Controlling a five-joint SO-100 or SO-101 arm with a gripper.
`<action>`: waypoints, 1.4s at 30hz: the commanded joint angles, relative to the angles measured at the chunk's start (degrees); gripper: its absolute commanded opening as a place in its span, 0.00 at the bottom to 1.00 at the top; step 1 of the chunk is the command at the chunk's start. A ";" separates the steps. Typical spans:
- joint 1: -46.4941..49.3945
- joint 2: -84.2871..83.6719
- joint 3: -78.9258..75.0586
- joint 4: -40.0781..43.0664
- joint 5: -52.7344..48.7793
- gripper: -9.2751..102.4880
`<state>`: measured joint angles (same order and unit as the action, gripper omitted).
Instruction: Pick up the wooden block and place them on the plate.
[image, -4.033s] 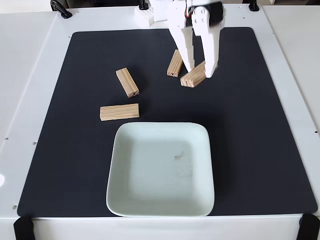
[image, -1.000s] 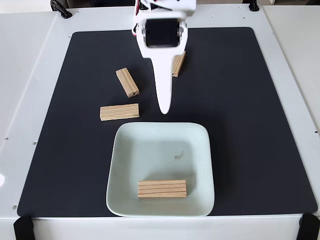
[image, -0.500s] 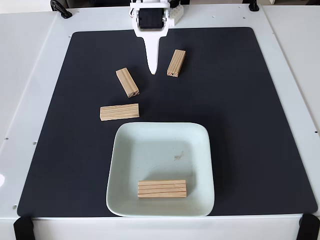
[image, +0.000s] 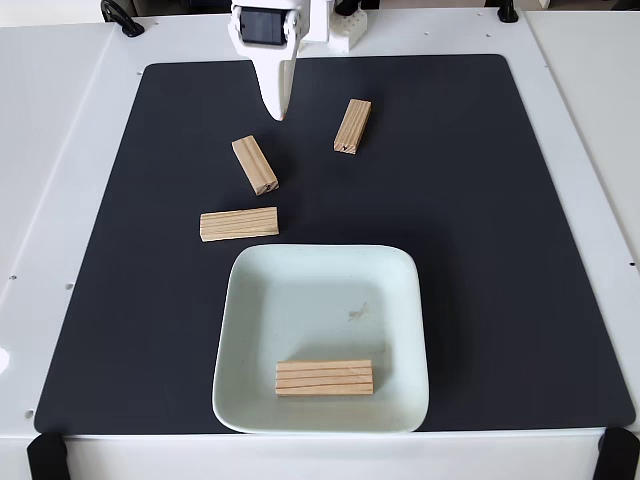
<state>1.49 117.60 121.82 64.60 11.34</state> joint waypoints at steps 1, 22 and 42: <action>0.26 -3.08 -11.60 11.43 7.82 0.08; 14.06 -22.94 -21.80 8.09 17.40 0.08; 9.76 -26.81 -25.58 8.61 29.36 0.08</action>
<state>11.60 89.65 97.91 73.48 39.81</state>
